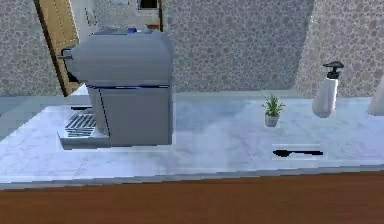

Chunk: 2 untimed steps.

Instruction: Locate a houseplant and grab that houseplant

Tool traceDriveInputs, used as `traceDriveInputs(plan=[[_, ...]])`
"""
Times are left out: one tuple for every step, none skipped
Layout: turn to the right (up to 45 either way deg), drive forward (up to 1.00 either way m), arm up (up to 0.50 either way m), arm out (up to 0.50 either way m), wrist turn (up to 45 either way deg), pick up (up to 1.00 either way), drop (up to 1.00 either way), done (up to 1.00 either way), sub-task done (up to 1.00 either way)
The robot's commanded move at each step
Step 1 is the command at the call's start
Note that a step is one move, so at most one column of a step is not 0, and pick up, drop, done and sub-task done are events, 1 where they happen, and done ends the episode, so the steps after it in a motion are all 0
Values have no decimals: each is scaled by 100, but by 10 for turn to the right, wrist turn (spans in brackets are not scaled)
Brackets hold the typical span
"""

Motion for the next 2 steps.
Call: traceDriveInputs(plan=[[-450,0,0,0,0,0,0,0,0],[-210,0,0,0,0,0,0,0,0]])
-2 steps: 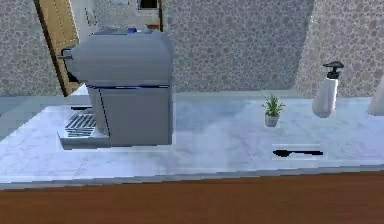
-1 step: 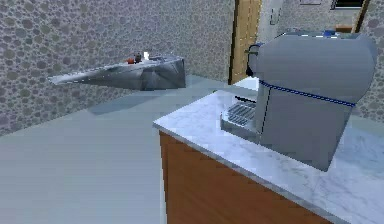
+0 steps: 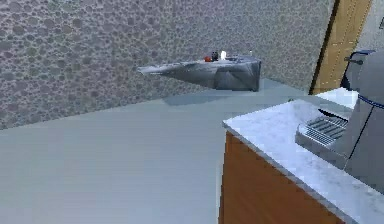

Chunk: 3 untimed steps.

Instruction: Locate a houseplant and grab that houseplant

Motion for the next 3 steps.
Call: traceDriveInputs(plan=[[450,0,0,0,0,0,0,0,0],[150,0,0,0,0,0,0,0,0],[0,30,0,0,0,0,0,0,0]])
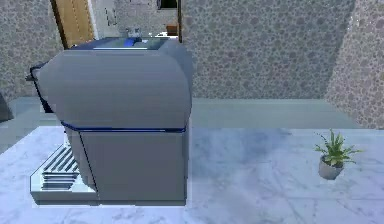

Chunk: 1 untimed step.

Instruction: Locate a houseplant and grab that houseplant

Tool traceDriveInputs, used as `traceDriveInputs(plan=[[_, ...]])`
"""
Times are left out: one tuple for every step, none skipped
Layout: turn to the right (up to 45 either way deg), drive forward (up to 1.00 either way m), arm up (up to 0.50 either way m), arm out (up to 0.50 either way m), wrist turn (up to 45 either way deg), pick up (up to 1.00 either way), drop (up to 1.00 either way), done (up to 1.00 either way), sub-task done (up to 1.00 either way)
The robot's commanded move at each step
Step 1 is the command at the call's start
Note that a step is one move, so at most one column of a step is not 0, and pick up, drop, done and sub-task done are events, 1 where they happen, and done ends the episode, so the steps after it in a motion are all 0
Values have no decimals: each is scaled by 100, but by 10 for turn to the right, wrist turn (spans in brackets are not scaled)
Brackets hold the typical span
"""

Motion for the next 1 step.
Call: traceDriveInputs(plan=[[-450,0,0,0,0,0,0,0,0]])
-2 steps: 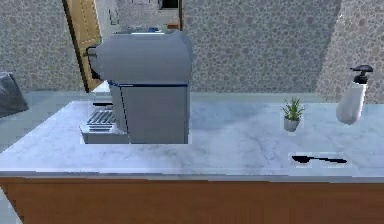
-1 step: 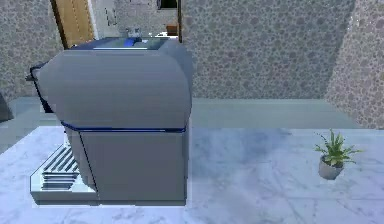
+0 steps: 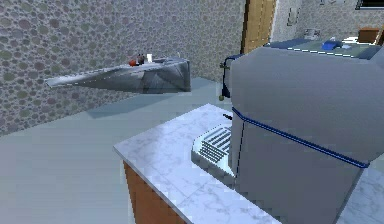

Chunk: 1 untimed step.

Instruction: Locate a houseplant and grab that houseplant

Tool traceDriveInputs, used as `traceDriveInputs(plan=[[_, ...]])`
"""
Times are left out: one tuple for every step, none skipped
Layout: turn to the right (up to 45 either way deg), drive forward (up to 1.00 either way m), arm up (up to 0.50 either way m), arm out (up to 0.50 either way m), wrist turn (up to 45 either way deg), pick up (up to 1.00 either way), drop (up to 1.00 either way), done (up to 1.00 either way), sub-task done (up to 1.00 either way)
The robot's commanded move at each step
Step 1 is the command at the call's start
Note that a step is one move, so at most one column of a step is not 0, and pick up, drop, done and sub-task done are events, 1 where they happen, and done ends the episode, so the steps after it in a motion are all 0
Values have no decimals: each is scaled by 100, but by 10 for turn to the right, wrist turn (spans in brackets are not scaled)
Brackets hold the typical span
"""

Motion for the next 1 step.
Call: traceDriveInputs(plan=[[0,0,50,0,0,0,0,0,0]])
